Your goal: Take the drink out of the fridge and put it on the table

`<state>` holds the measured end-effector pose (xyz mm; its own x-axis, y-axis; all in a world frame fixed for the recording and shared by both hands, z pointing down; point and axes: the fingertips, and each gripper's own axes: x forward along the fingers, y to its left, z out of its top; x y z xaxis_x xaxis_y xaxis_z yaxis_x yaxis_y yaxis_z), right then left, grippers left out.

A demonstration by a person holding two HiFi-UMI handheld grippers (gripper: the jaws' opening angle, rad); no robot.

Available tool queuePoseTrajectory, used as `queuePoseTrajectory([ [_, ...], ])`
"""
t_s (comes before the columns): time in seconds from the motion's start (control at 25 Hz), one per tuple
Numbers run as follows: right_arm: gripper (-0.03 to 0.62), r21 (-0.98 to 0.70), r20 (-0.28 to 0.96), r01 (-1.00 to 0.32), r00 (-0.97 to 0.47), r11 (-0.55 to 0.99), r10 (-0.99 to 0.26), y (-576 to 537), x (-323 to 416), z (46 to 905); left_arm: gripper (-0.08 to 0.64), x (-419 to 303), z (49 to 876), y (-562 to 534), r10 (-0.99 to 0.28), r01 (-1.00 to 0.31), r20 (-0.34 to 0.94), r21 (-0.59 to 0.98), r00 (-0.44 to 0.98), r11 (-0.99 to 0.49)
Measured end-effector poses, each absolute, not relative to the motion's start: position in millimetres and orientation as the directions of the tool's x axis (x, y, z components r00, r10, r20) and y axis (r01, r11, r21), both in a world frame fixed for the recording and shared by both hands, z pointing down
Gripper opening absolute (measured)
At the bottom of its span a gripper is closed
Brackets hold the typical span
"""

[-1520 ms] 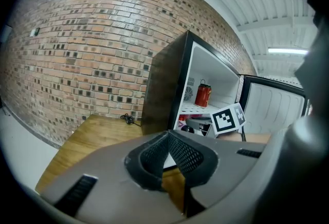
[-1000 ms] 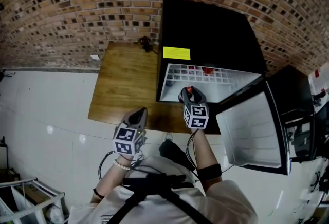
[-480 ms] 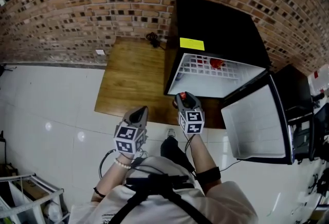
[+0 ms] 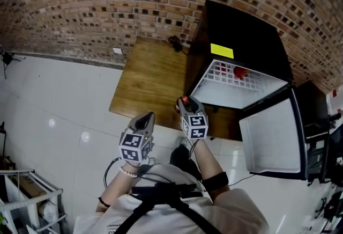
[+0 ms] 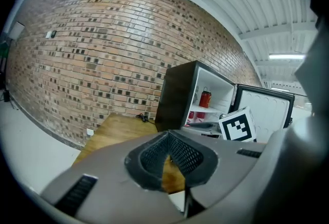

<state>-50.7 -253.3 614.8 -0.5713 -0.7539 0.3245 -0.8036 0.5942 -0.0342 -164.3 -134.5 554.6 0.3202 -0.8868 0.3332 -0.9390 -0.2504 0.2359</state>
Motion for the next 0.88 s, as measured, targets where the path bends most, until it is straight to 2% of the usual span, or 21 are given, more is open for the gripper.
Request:
queuePoseTrajectory([
  [0.44, 0.163, -0.058, 0.323, -0.749, -0.639, 0.660, -0.698, -280.4, -123.9, 629.2, 0.000, -221.8, 548.5, -125.6, -0.926, -0.967, 0.325, 0.224, 0.194, -0.124],
  [0.88, 0.163, -0.068, 0.366, -0.745, -0.637, 0.663, -0.679, -307.4, -149.9, 669.4, 0.000, -239.8, 551.9, -130.7, -0.929, -0.974, 0.344, 0.220, 0.135, -0.060],
])
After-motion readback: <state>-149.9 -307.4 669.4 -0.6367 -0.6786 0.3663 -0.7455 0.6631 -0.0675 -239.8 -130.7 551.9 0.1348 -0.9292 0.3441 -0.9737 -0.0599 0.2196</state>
